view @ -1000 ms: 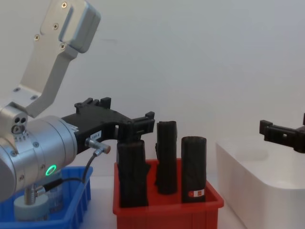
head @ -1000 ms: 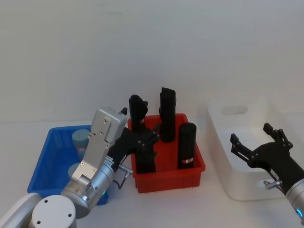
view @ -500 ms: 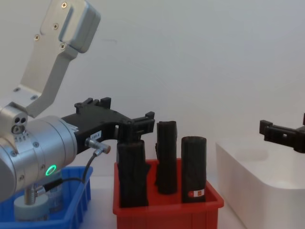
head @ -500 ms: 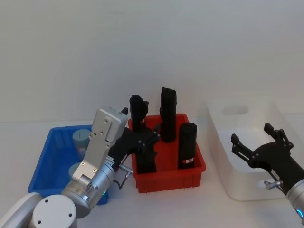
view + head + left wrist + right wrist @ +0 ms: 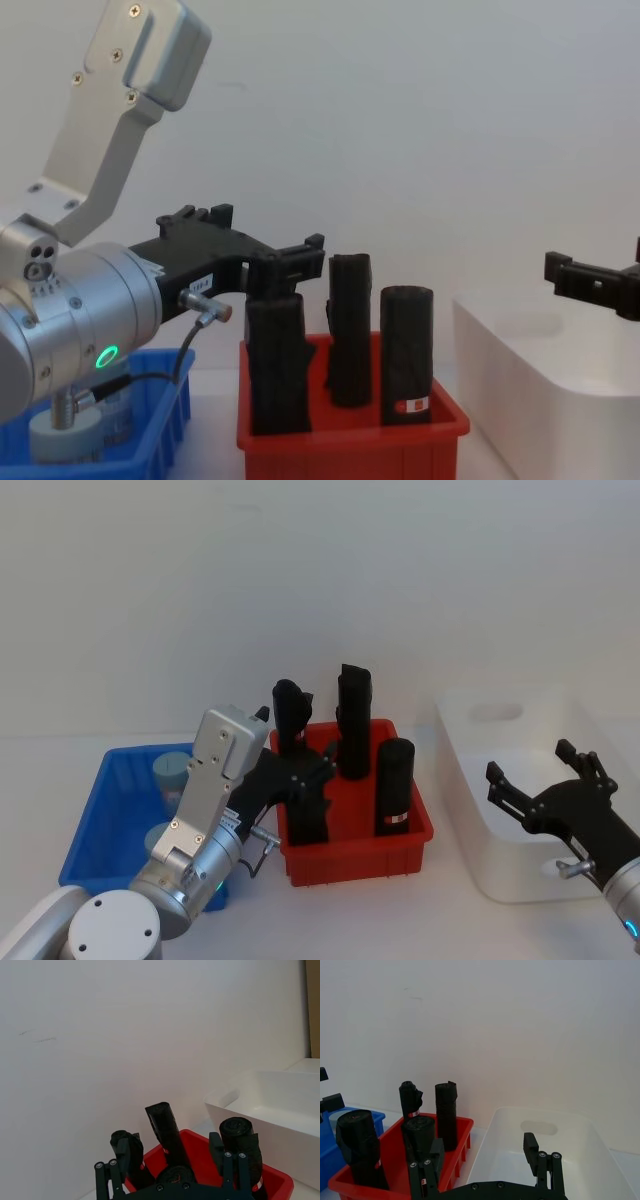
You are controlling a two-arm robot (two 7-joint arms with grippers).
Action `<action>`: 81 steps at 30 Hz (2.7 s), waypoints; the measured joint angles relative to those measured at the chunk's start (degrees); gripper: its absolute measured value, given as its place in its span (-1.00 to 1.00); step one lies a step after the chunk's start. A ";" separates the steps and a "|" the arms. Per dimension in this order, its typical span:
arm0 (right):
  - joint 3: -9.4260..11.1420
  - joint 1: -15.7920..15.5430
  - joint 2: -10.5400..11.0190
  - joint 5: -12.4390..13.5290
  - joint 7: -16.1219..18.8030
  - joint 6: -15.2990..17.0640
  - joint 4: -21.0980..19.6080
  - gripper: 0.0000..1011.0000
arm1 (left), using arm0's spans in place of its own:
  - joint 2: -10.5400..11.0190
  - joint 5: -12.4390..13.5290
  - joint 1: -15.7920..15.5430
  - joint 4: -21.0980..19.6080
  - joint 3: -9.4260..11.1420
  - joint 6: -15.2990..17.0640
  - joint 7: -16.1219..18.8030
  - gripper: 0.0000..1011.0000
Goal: Pick the cotton swabs from the blue box and place them into the white box.
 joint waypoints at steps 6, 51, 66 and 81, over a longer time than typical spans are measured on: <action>-0.02 0.07 -0.07 -0.01 0.04 0.02 0.01 0.98 | 0.00 0.00 0.00 0.00 0.00 0.00 0.00 0.99; -4.04 16.97 -7.87 -5.85 14.11 25.96 10.29 0.98 | 0.00 0.00 0.00 0.00 0.00 0.00 0.00 0.99; -5.81 21.27 -11.31 -8.98 12.53 28.11 15.59 0.98 | 0.00 0.00 0.00 0.00 0.00 0.00 0.00 0.99; -6.73 24.58 -13.86 -10.50 11.25 28.26 20.97 0.98 | 0.00 0.00 0.00 0.00 0.00 0.00 0.00 0.99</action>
